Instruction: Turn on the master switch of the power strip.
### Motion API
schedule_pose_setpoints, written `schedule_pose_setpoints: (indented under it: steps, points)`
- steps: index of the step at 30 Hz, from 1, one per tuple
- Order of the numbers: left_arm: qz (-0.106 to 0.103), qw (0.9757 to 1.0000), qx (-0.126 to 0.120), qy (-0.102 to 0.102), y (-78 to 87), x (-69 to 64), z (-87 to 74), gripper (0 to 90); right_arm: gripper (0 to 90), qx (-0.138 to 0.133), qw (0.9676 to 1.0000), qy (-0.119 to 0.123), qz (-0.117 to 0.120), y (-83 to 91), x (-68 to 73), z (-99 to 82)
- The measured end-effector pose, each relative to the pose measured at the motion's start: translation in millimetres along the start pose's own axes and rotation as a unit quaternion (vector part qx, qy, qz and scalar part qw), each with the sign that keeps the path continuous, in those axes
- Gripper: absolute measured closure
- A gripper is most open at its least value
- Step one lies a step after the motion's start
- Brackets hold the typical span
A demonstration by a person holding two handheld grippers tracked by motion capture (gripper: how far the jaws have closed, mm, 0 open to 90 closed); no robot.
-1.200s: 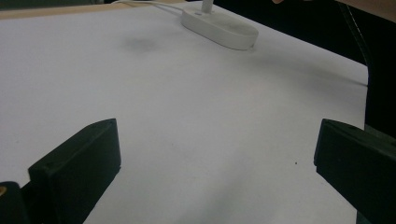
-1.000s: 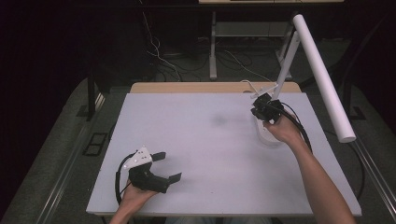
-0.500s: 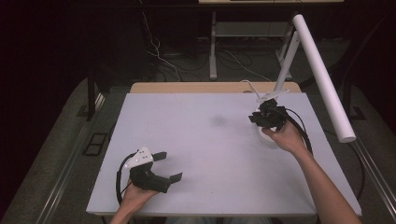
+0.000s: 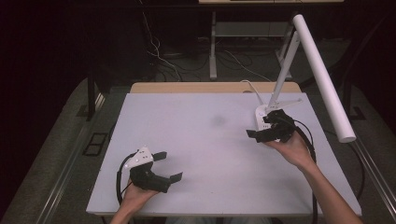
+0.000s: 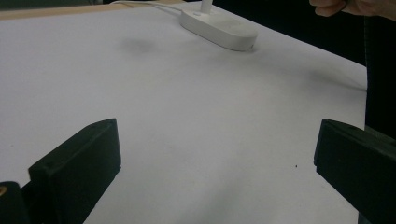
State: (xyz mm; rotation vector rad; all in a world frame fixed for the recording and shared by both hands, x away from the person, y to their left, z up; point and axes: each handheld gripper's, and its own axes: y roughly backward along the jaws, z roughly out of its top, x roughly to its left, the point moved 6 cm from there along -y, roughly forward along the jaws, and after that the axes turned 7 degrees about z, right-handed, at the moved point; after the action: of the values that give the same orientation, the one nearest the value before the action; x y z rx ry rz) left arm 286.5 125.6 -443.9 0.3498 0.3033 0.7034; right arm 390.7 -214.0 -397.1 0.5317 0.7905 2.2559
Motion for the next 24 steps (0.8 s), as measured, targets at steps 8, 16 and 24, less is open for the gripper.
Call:
schedule_pose_setpoints:
  steps: [8, 16, 24]
  points:
    - [0.0, 1.0, 0.001, 0.0, -0.8, -0.8, -0.4, 0.0, 0.1, -0.02, 0.9995, -0.012, 0.023, 10.6, 13.3, -24.2]
    - [0.002, 1.0, 0.001, 0.0, -0.8, -0.9, -0.5, 0.0, 0.1, -0.037, 0.9982, -0.018, 0.042, 19.6, 26.3, -45.8]
    - [0.002, 1.0, 0.001, 0.001, 0.0, -1.1, -0.5, 0.0, 0.1, -0.06, 0.997, -0.02, 0.044, 30.9, 38.2, -67.2]
